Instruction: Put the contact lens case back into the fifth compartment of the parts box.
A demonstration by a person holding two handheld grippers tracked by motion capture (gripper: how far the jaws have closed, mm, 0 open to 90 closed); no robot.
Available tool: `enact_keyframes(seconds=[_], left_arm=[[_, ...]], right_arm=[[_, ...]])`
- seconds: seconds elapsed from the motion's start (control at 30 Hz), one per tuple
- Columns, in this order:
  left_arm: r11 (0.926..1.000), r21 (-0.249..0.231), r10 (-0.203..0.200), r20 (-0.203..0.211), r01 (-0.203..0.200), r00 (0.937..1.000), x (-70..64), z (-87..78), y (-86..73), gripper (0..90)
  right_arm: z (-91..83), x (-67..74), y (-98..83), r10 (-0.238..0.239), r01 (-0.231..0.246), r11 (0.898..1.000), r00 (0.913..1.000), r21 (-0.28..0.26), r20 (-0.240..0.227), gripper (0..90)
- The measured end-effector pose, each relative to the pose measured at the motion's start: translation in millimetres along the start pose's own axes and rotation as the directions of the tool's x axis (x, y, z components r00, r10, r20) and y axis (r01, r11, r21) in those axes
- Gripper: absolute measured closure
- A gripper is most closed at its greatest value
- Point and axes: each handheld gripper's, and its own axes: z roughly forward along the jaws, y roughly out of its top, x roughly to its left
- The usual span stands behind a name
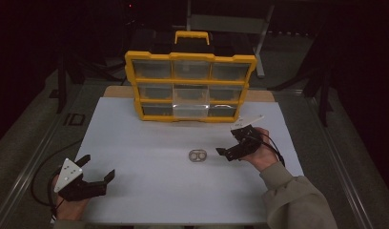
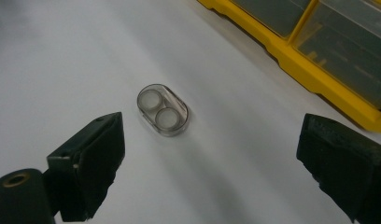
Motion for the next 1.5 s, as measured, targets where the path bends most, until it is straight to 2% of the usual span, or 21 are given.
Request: enact_keyframes(seconds=[0.27,0.33,0.4,0.43,0.57,1.03,1.2,1.3,1.5], left_arm=[[1.0000,0.000,-0.001,0.002,0.001,1.0000,0.0,0.4,-0.3,0.0],[1.0000,-0.001,-0.001,0.002,0.001,1.0000,0.0,0.2,-0.3,0.0],[1.0000,-0.001,-0.001,0.003,0.001,1.0000,0.3,0.1,-0.4,0.0],[1.0000,-0.001,-0.002,0.002,0.002,1.0000,0.4,0.2,-0.4,0.0],[1.0000,0.001,-0.001,0.004,0.001,1.0000,-0.2,0.6,-0.5,0.0],[1.0000,0.004,0.001,0.007,-0.001,1.0000,0.6,0.9,-1.1,0.0],[1.0000,0.004,0.004,0.007,-0.004,1.0000,0.5,1.0,-0.9,0.0],[1.0000,0.006,0.004,0.006,-0.004,1.0000,0.5,1.1,-1.1,0.0],[1.0000,0.007,0.004,0.007,-0.004,1.0000,0.2,1.5,-1.2,0.0]], right_arm=[[7.0,-3.6,8.8,-0.029,0.030,0.999,0.9995,0.018,-0.012,7.5],[10.9,-2.3,17.3,-0.060,0.060,0.998,0.9980,0.022,-0.021,7.5],[12.1,-2.1,19.1,-0.065,0.065,0.998,0.9976,0.021,-0.026,7.5],[15.1,-1.6,22.7,-0.089,0.090,0.995,0.9958,0.036,-0.024,7.5],[21.5,-1.7,28.7,-0.106,0.108,0.992,0.9939,0.062,-0.030,7.5],[43.9,-1.6,44.3,-0.127,0.133,0.984,0.9900,0.117,-0.062,7.5],[51.2,-2.2,44.7,-0.130,0.137,0.982,0.9893,0.129,-0.066,7.5],[59.0,-3.0,43.4,-0.139,0.149,0.976,0.9875,0.157,-0.075,7.6],[68.1,-4.0,42.2,-0.131,0.145,0.973,0.9876,0.180,-0.086,7.9]])
